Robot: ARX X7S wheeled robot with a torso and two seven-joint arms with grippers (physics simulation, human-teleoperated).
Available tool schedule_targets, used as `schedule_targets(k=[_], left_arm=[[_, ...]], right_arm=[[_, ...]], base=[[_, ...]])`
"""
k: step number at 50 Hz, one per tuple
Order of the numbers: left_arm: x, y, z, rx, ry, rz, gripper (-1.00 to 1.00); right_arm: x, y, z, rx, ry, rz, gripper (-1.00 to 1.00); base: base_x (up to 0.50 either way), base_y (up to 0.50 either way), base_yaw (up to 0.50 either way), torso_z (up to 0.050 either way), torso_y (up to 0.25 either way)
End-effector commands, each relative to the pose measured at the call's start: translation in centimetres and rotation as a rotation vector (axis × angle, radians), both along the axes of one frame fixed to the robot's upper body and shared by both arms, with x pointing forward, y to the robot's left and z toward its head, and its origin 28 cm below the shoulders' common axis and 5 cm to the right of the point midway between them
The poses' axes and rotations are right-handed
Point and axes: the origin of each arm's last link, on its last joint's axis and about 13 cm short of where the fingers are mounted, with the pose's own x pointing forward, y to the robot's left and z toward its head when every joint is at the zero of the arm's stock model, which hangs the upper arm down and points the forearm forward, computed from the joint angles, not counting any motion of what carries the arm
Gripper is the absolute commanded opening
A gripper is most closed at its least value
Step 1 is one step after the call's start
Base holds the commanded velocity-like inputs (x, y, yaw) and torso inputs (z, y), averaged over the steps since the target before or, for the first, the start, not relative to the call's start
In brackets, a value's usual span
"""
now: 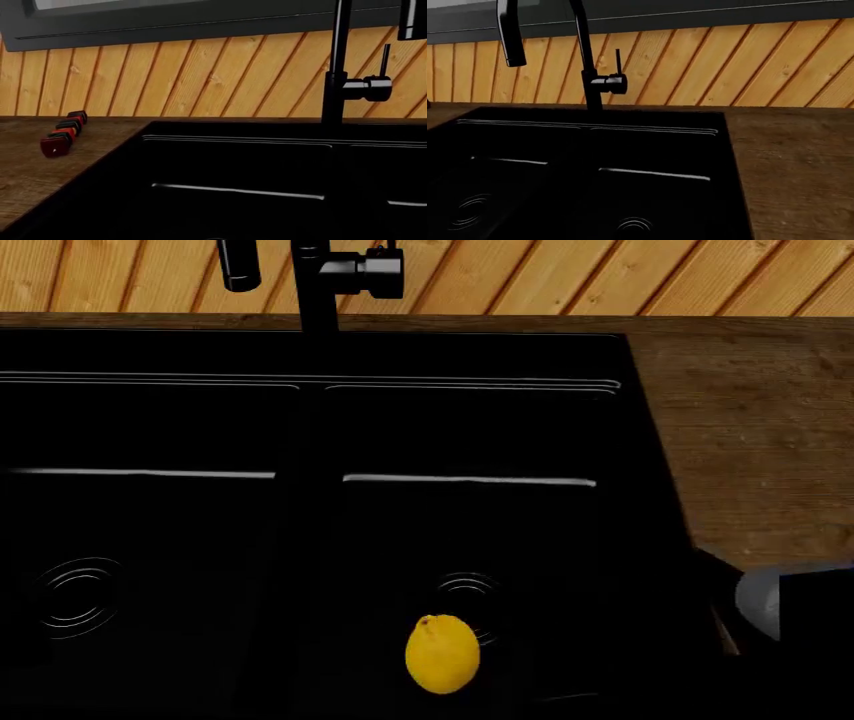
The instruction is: Pick the lemon from the counter and place it in the sink
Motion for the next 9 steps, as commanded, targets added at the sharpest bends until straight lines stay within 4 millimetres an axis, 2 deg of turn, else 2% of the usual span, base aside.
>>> schedule_targets(k=[1,9], left_arm=[[-0.1,0.0,-0.1,-0.001,-0.003,0.003,1.00],[-0.4,0.1,0.0,-0.003,-0.007,0.010,1.00]], right_arm=[[-3.0,-0.7,-1.3,0.005,-0.018,-0.019,1.00],[-4.9,-1.3,-2.2,0.029,-0.044,-0.035,1.00]], base=[[0.00,0.00,0.00,0.000,0.000],[0.00,0.00,0.00,0.000,0.000]])
